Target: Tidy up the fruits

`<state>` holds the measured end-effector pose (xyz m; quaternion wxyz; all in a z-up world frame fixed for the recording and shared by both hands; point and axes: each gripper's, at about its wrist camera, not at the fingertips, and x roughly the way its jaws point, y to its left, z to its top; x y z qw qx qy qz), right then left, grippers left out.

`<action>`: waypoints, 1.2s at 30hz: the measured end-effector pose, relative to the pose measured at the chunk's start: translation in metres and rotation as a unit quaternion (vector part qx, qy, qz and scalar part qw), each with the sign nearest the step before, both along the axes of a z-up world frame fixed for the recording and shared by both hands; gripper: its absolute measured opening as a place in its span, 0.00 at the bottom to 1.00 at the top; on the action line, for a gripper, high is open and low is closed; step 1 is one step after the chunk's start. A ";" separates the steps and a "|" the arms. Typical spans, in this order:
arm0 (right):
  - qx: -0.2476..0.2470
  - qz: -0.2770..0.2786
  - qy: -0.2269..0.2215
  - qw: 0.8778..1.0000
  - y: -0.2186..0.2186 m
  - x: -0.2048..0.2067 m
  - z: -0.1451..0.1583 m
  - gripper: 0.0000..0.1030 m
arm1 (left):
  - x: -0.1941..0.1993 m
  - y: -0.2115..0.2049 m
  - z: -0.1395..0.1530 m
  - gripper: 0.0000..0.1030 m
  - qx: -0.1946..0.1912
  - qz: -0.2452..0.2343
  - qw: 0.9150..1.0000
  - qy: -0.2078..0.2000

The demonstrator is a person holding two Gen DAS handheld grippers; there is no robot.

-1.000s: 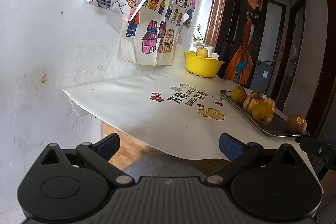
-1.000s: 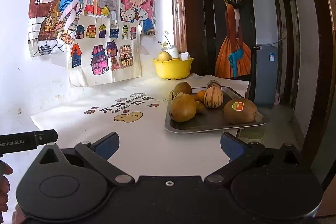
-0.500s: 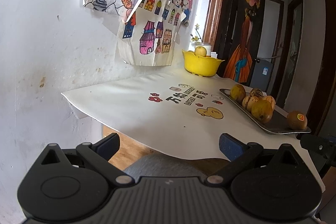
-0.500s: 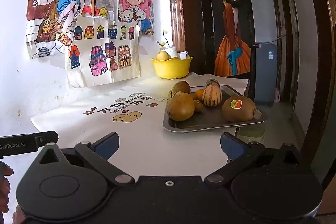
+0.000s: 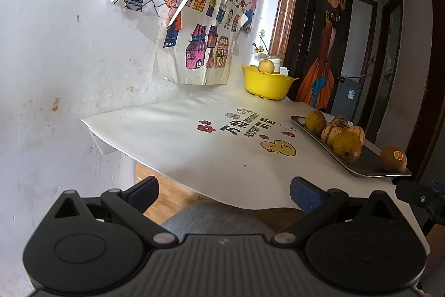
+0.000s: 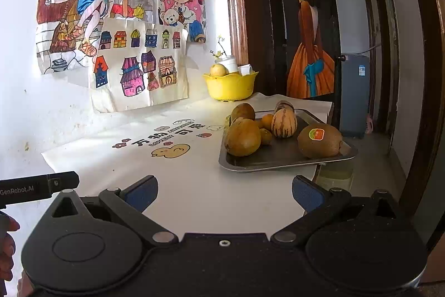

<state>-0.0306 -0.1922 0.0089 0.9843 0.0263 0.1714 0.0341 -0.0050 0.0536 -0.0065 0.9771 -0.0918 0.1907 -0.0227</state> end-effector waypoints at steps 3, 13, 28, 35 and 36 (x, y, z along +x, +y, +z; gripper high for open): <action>0.000 0.000 0.000 1.000 0.000 0.000 0.000 0.99 | 0.000 0.000 0.000 0.99 0.000 0.000 1.000 0.001; -0.002 0.002 0.001 1.000 0.002 0.000 -0.002 0.99 | 0.000 0.001 0.000 0.99 -0.001 0.000 1.000 0.001; -0.004 0.003 0.003 1.000 0.001 0.000 -0.002 0.99 | 0.000 -0.003 -0.004 0.99 -0.003 -0.004 1.000 0.007; -0.003 0.001 0.002 1.000 0.001 0.001 -0.002 0.99 | 0.001 -0.006 -0.001 1.00 -0.001 -0.012 1.000 0.013; -0.002 0.000 0.001 1.000 0.001 0.001 -0.002 0.99 | 0.002 -0.007 -0.001 1.00 0.001 -0.011 1.000 0.015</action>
